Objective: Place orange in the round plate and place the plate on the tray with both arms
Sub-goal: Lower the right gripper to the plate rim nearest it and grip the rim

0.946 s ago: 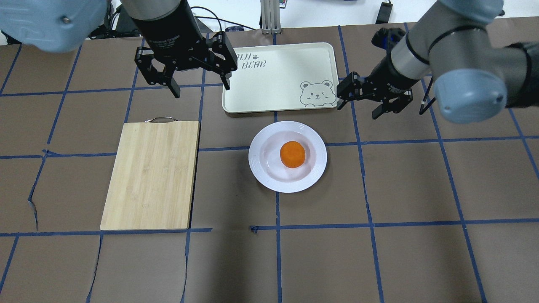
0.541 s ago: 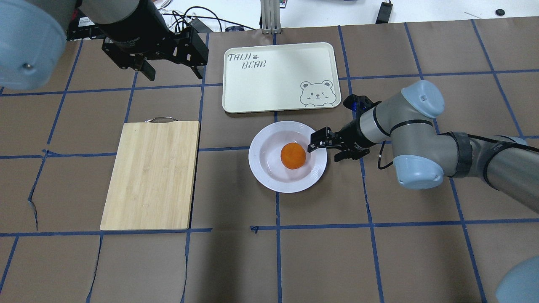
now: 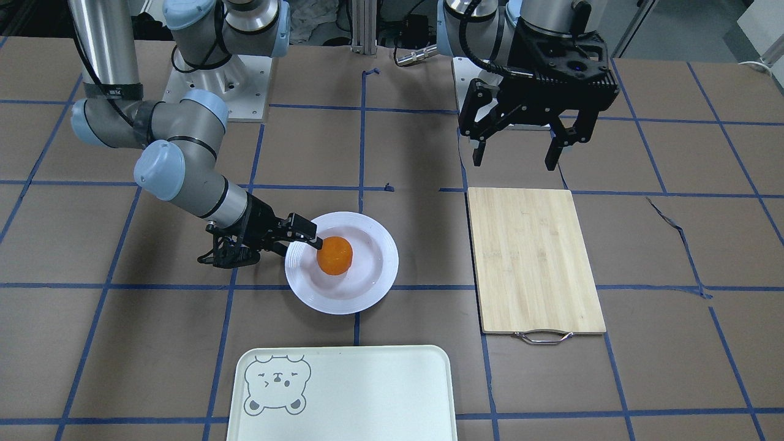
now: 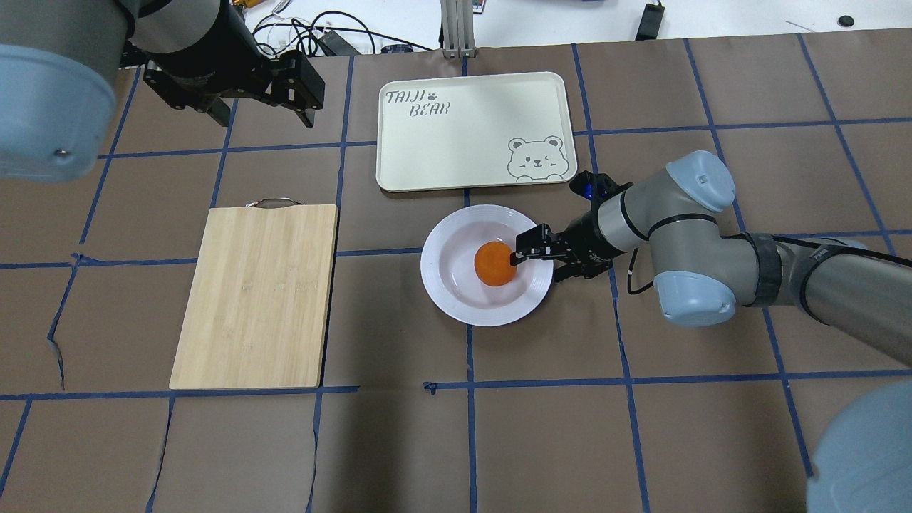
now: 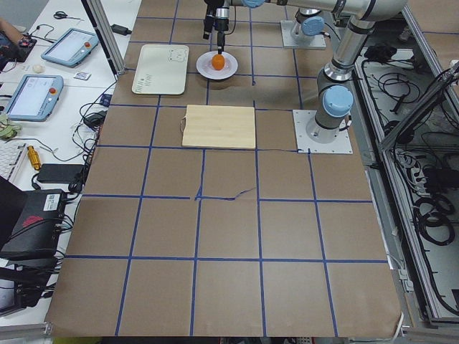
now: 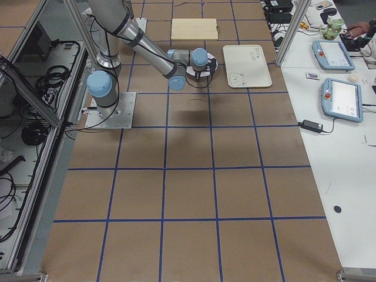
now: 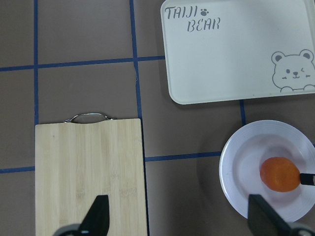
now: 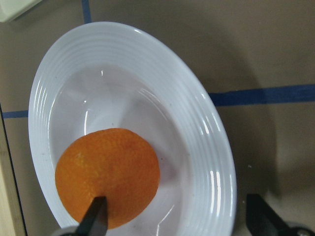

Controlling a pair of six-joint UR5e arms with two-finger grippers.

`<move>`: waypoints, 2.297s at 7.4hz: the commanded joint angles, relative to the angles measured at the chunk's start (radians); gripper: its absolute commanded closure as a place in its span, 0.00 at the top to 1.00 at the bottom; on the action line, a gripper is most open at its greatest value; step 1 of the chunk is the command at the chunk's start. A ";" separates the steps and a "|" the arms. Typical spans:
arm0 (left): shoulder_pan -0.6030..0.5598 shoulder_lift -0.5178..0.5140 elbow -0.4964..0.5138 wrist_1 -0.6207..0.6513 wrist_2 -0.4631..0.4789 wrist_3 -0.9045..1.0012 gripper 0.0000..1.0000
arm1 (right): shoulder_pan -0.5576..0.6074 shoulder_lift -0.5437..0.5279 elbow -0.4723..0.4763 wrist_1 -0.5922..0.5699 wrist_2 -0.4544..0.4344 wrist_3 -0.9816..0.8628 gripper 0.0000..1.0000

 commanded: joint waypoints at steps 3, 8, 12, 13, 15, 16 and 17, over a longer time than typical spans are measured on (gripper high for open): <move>0.008 -0.001 0.023 -0.090 -0.019 0.003 1.00 | -0.001 -0.002 -0.006 0.004 -0.008 0.025 1.00; 0.008 -0.001 0.024 -0.091 -0.017 0.003 1.00 | -0.007 -0.009 -0.018 0.018 -0.061 0.082 1.00; 0.008 -0.001 0.024 -0.091 -0.017 0.003 1.00 | 0.000 0.010 0.009 0.006 -0.046 0.085 0.99; 0.008 -0.001 0.024 -0.091 -0.016 0.003 1.00 | 0.006 0.015 0.009 0.006 -0.043 0.085 0.97; 0.010 -0.001 0.026 -0.091 -0.016 0.003 1.00 | 0.031 0.030 0.008 -0.003 -0.052 0.085 0.90; 0.008 -0.001 0.026 -0.091 -0.016 0.003 1.00 | 0.032 0.032 0.008 -0.003 -0.052 0.085 0.83; 0.010 -0.001 0.026 -0.091 -0.016 0.003 1.00 | 0.036 0.033 0.008 -0.003 -0.052 0.085 0.74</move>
